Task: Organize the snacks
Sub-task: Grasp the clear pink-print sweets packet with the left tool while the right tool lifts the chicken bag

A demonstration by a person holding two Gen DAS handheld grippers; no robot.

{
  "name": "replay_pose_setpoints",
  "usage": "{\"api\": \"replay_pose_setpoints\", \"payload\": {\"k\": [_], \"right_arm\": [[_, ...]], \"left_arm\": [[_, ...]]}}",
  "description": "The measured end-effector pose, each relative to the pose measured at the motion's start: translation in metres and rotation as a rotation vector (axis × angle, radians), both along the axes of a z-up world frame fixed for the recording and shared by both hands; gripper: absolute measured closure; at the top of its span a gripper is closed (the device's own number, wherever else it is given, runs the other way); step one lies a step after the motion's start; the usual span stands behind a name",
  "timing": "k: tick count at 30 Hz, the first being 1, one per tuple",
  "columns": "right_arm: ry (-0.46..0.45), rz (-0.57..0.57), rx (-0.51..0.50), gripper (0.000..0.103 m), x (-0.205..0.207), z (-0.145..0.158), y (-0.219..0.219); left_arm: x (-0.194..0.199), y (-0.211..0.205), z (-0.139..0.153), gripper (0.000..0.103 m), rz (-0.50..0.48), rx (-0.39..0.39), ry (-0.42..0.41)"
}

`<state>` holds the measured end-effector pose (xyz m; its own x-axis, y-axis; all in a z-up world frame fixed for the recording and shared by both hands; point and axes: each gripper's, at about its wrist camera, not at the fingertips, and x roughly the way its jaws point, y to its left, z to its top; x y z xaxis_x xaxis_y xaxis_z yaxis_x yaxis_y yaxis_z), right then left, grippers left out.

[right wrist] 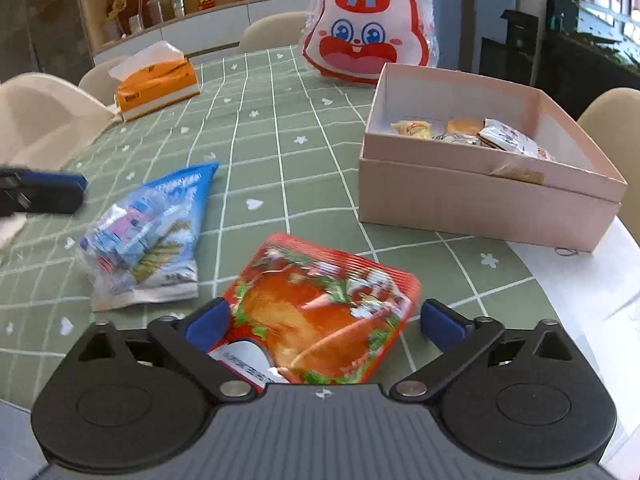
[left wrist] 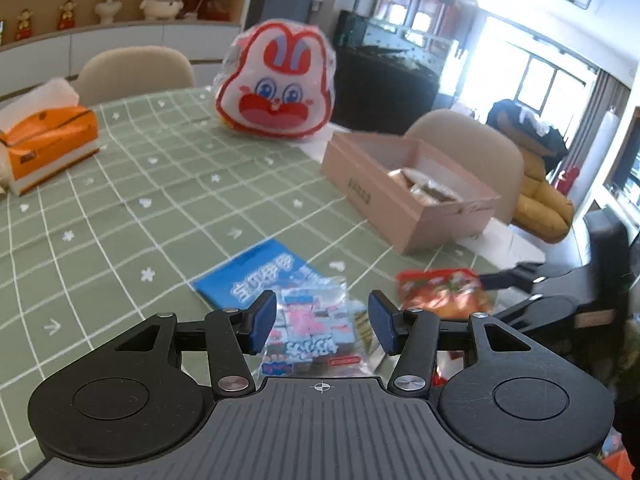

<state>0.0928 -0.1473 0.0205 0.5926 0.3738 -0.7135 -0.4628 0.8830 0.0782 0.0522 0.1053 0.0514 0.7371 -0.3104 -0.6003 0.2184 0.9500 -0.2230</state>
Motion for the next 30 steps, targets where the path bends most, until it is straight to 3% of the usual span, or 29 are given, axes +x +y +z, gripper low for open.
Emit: {"api": "replay_pose_setpoints", "payload": {"k": [4,7,12,17,25,27,28,30], "right_arm": [[-0.116,0.014,-0.020,0.004,-0.022,0.018,0.007],[-0.198,0.041,-0.045,0.004,-0.043,0.028,0.010],[-0.205,0.032,-0.006,0.004,-0.062,0.030,-0.007],[-0.273,-0.005,-0.051,0.004,-0.069,0.023,-0.023],[-0.206,-0.072,0.046,0.004,-0.049,0.005,-0.051],[-0.203,-0.072,0.091,0.004,-0.047,0.006,-0.058],[-0.199,-0.071,0.096,0.004,-0.047,0.005,-0.058],[-0.169,-0.059,0.121,0.004,-0.044,0.002,-0.062]], "left_arm": [[0.010,0.004,-0.020,0.047,0.064,-0.009,0.006],[0.011,0.001,-0.025,0.047,0.059,0.003,-0.011],[0.002,-0.018,-0.020,0.046,0.036,0.099,-0.068],[-0.005,-0.031,-0.016,0.047,0.021,0.143,-0.101],[-0.009,-0.059,-0.027,0.044,-0.050,0.246,-0.074],[-0.011,-0.067,-0.031,0.042,-0.059,0.297,-0.100],[-0.011,-0.069,-0.032,0.041,-0.062,0.311,-0.102],[-0.011,-0.073,-0.033,0.027,-0.086,0.314,-0.094]]}}
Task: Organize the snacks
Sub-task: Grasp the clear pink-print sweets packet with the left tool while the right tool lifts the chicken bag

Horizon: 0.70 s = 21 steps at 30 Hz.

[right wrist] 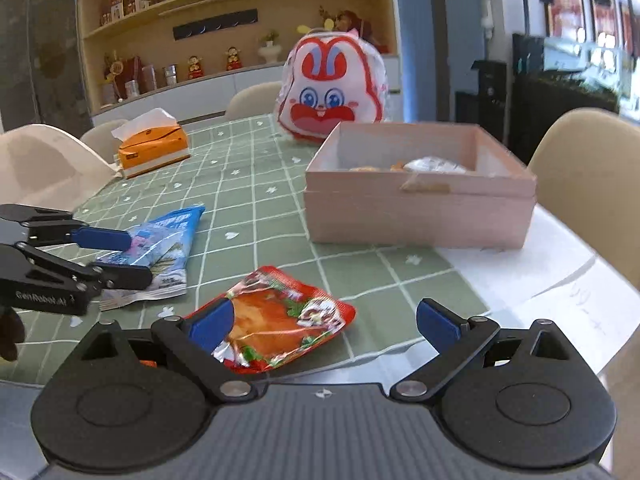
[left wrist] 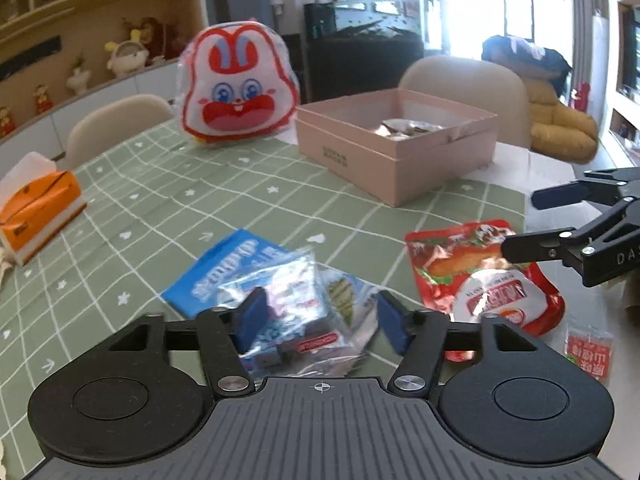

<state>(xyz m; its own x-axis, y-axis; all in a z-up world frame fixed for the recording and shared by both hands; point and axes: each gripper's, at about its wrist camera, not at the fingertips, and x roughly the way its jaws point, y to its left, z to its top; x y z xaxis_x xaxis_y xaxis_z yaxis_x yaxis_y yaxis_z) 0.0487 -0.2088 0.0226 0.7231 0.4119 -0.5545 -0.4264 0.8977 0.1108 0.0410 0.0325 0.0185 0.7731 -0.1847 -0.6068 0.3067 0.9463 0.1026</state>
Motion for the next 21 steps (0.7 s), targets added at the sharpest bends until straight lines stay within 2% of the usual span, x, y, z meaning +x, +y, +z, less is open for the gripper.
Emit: {"api": "replay_pose_setpoints", "payload": {"k": [2,4,7,9,11,15,21], "right_arm": [[0.046,0.010,0.024,0.004,0.005,-0.004,-0.003],[0.091,0.006,0.057,0.004,0.010,-0.007,-0.007],[0.136,0.005,0.133,0.004,0.015,-0.010,-0.018],[0.138,0.008,0.156,0.004,0.015,-0.011,-0.021],[0.137,0.011,0.155,0.004,0.013,-0.011,-0.021],[0.132,0.015,0.120,0.004,0.013,-0.010,-0.015],[0.127,0.021,0.090,0.004,0.013,-0.010,-0.010]], "left_arm": [[0.000,0.001,0.001,0.026,-0.006,-0.021,0.003],[0.001,0.010,0.006,0.030,0.024,-0.063,-0.010],[0.005,0.021,0.010,0.034,0.136,-0.029,-0.059],[0.012,0.027,0.004,0.033,0.131,-0.040,-0.020],[0.014,0.033,-0.001,0.032,0.109,-0.097,-0.019],[0.017,0.032,-0.008,0.028,0.097,-0.091,0.007],[0.015,0.026,-0.011,0.028,0.074,-0.098,-0.009]]}}
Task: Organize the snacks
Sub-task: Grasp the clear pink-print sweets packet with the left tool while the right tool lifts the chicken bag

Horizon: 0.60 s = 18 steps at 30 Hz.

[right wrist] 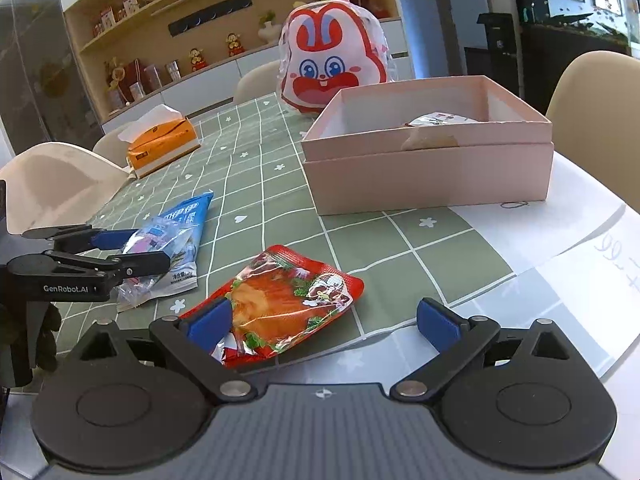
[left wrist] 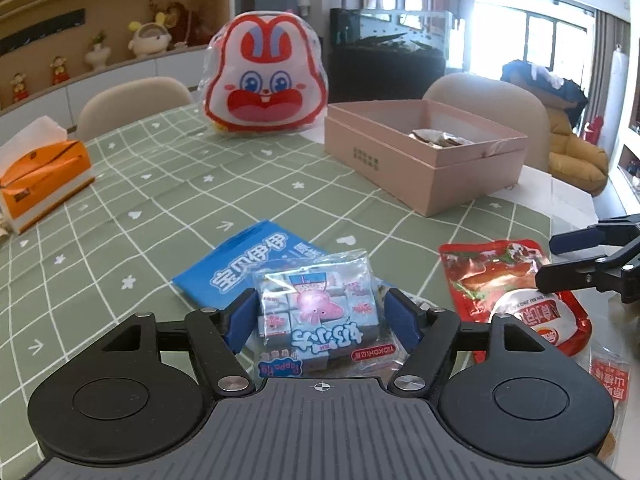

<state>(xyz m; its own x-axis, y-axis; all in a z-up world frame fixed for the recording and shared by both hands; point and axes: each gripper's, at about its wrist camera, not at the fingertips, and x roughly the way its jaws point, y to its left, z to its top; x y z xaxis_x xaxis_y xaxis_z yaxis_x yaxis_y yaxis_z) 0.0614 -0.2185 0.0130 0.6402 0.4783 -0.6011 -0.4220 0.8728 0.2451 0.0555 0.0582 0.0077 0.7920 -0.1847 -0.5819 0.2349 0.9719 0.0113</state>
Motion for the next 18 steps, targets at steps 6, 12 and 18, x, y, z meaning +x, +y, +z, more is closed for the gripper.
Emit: {"api": "replay_pose_setpoints", "payload": {"k": [6,12,18], "right_arm": [[-0.009,-0.040,-0.045,0.004,-0.004,0.004,0.004],[-0.098,0.033,-0.176,0.005,-0.032,0.025,0.039],[-0.164,0.137,-0.432,0.007,-0.054,0.012,0.070]], "left_arm": [[-0.012,-0.006,-0.002,0.029,0.018,-0.040,0.001],[-0.024,-0.015,-0.003,0.031,0.001,-0.031,-0.009],[-0.026,-0.015,-0.005,0.031,-0.001,-0.035,-0.013]]}}
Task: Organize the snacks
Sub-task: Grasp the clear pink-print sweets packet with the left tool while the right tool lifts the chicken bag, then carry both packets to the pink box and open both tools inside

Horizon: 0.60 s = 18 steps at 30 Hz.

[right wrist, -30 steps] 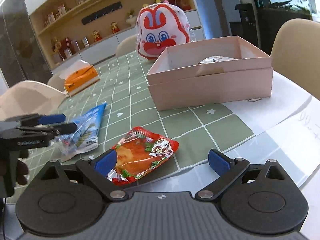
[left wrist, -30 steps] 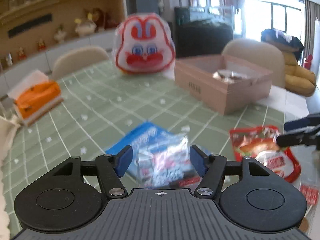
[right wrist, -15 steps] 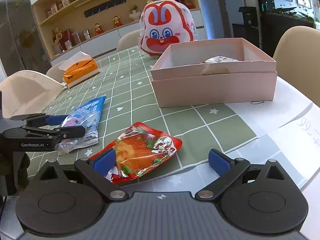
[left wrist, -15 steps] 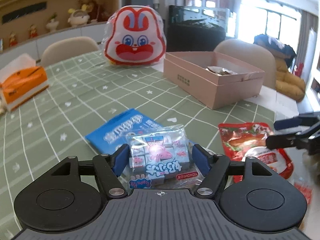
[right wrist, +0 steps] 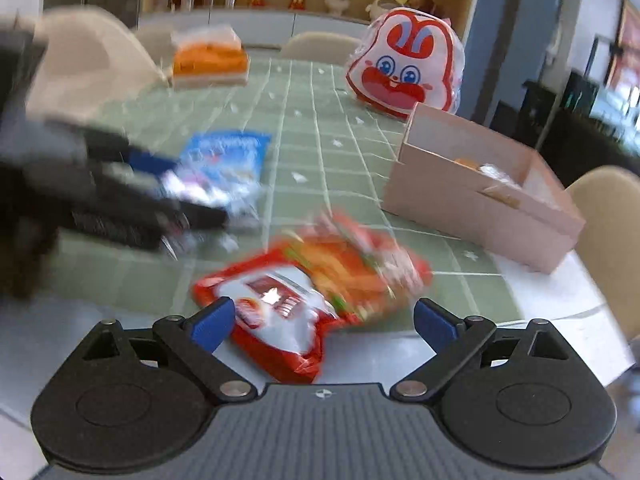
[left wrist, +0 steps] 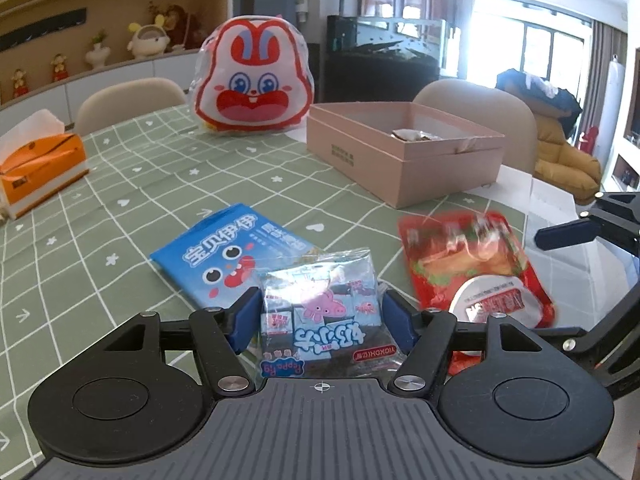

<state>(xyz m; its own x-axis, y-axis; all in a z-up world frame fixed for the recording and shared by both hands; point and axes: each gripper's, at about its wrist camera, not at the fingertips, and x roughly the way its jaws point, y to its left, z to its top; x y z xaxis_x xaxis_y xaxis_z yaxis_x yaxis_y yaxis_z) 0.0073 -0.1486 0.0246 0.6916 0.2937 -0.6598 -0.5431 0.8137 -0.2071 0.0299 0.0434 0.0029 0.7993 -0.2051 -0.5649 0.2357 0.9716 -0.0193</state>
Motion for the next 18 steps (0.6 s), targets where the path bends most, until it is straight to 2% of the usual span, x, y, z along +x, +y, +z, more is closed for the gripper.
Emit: {"api": "replay_pose_setpoints", "payload": {"k": [4,10,13,16,18], "right_arm": [[-0.064,-0.084,-0.059,0.007,-0.002,0.007,-0.012],[0.000,-0.056,0.120,0.007,0.006,0.025,-0.009],[-0.007,-0.010,0.052,0.007,0.016,0.014,0.016],[-0.017,-0.022,-0.041,0.006,0.032,-0.003,0.033],[0.013,-0.028,0.011,0.006,0.042,-0.005,0.028]], "left_arm": [[0.000,0.000,0.000,0.031,-0.001,0.003,-0.002],[-0.001,-0.001,-0.001,0.031,-0.001,0.012,-0.007],[-0.001,-0.002,-0.001,0.031,-0.001,0.010,-0.006],[-0.002,-0.002,-0.001,0.031,-0.001,0.009,-0.006],[-0.002,0.001,-0.001,0.033,0.006,-0.013,-0.006]]}}
